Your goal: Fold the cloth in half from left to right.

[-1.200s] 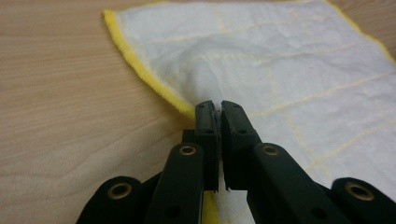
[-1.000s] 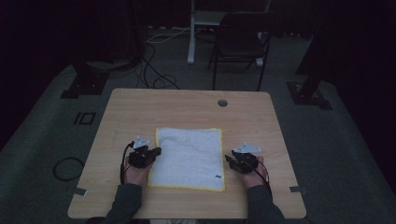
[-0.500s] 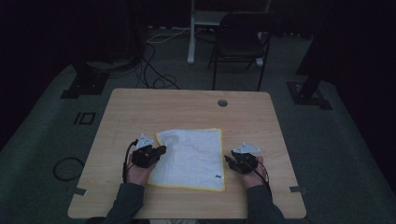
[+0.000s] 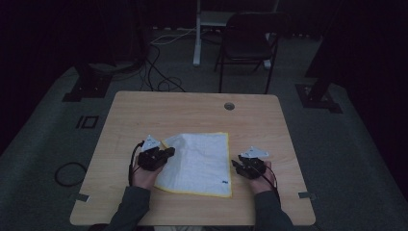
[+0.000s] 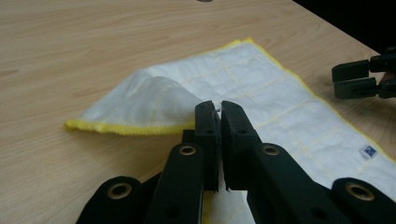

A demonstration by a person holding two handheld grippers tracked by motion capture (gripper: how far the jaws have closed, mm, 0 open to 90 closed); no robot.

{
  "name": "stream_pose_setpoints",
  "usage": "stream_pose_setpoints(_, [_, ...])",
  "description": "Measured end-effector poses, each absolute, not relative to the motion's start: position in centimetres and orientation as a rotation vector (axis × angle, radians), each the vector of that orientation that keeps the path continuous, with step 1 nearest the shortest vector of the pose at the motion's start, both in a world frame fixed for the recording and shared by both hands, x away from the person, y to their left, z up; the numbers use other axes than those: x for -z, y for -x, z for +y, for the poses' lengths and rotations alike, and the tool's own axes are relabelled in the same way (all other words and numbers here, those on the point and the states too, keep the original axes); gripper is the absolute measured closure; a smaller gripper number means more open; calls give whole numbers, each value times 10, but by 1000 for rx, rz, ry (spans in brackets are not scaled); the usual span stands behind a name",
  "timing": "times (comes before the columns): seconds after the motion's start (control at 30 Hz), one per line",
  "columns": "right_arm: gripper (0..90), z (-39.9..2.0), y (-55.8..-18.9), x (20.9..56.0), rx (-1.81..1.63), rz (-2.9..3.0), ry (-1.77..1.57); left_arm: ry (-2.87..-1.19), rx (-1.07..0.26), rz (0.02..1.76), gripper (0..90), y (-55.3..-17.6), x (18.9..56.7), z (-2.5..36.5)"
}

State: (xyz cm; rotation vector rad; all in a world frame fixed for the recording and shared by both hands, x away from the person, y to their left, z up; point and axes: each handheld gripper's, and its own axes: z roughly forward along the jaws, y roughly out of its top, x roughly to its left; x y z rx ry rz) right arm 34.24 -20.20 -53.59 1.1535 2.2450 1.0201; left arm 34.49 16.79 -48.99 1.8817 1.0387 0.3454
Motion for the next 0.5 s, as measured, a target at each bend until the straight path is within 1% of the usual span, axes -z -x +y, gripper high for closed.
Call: stream_pose_setpoints(0.5, [608,-203,-341,531,-1036,2240,-1147,-1902,-344,995,868,-347,483,157])
